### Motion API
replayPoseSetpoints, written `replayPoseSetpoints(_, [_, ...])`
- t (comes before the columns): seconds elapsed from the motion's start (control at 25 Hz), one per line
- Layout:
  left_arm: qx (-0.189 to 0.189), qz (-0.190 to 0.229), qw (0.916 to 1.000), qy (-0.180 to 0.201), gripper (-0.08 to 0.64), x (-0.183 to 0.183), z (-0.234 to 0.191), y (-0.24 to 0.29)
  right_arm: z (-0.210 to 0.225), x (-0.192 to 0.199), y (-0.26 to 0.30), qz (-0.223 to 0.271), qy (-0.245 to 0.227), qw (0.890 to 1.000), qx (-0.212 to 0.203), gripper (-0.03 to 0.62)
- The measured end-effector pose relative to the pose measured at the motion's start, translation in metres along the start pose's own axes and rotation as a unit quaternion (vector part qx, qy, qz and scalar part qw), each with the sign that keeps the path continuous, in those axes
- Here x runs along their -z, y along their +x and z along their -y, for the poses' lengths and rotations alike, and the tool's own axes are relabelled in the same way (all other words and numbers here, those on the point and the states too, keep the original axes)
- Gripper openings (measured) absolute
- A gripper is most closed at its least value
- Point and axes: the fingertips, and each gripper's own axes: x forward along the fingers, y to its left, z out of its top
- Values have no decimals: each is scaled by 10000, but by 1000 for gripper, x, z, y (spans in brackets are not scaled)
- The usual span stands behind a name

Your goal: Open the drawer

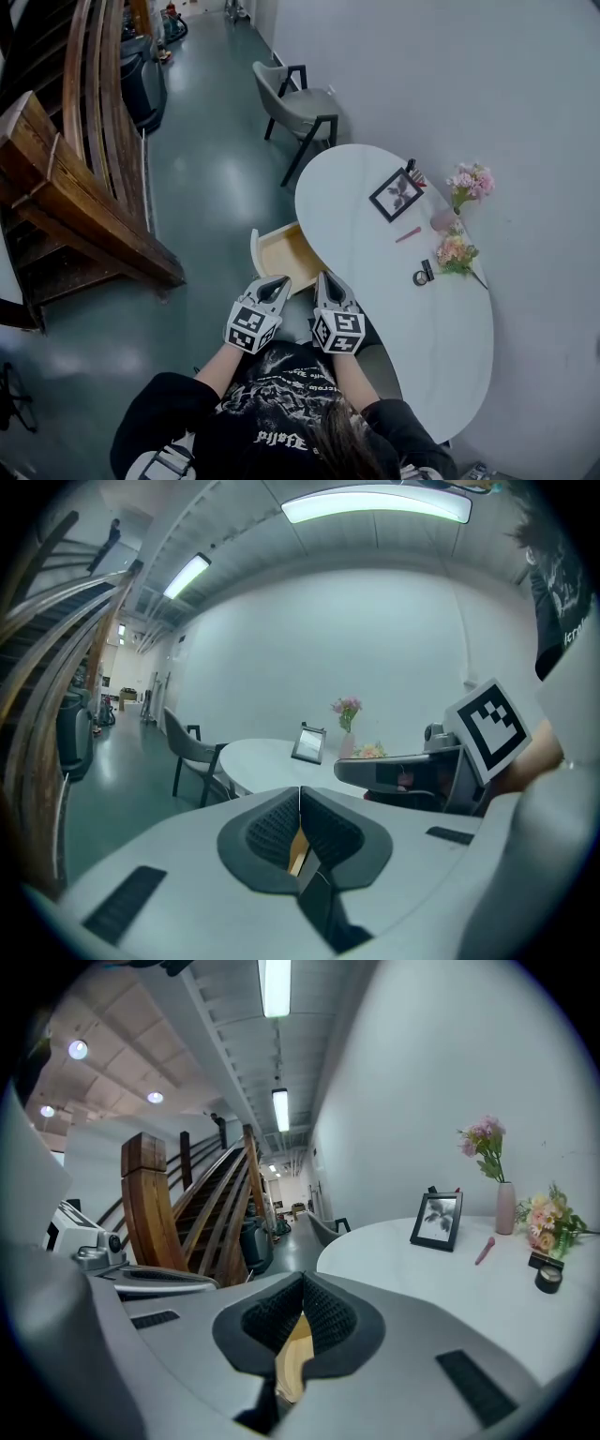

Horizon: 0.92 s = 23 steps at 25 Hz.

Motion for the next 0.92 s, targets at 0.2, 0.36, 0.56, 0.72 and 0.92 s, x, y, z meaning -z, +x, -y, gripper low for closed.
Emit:
replayPoseSetpoints(0.2, [5,23,10000,55,26,-1,1,-3,2,3,-3,-21,-31,10000,78,26])
replayPoseSetpoints(0.36, [-7,90,9999,49,25,-3,1,-4,2,3,-6,9,-45,10000,81,25])
replayPoseSetpoints(0.56, [-59,91,9999,62,25,-2,-1,-5,2,5,-8,29,-67,9999,123,26])
replayPoseSetpoints(0.72, [-61,82,9999,96,25,-1,2,-6,2,3,-11,53,-97,9998,148,26])
replayPoseSetpoints(0.92, [-77,89,9998,159,25,0,2,-7,1,5,-12,51,-143,9997,174,25])
